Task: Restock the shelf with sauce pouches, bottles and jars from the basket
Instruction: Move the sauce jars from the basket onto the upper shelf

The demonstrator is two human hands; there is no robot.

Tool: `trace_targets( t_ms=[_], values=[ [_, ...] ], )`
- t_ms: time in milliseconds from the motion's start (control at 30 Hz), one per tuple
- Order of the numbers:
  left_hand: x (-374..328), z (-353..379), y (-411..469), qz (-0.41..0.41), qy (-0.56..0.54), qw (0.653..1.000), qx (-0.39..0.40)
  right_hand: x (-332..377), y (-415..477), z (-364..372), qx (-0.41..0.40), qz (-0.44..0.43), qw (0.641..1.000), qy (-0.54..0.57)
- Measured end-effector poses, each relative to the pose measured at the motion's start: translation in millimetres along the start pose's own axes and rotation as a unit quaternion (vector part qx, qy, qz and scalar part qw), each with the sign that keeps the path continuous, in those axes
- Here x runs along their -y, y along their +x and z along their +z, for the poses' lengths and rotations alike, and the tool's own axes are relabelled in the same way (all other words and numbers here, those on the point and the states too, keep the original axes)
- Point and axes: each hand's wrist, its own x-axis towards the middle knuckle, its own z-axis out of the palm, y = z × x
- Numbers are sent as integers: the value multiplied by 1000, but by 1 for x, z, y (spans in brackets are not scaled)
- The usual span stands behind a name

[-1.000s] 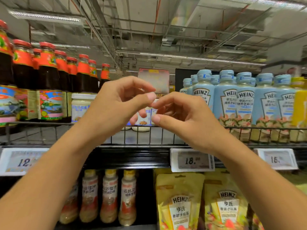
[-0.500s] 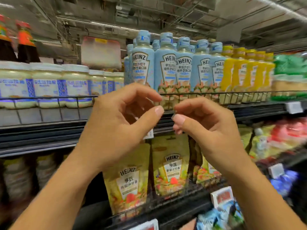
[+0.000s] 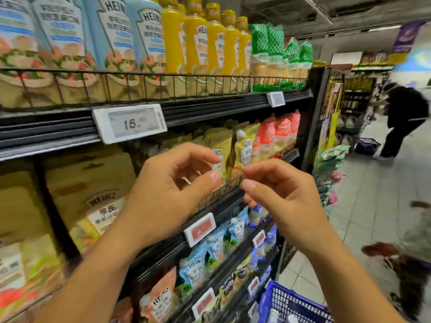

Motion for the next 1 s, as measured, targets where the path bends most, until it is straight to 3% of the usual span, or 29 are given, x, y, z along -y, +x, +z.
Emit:
trace_targets(
  t_ms=[533,1000],
  values=[
    [44,252,47,-103,-215,959,152,-54,-68,-201,-169,123,975,-73],
    [83,387,66,-153,-249,920,259,-89,-125,-307,-289,239,916,-143]
  ],
)
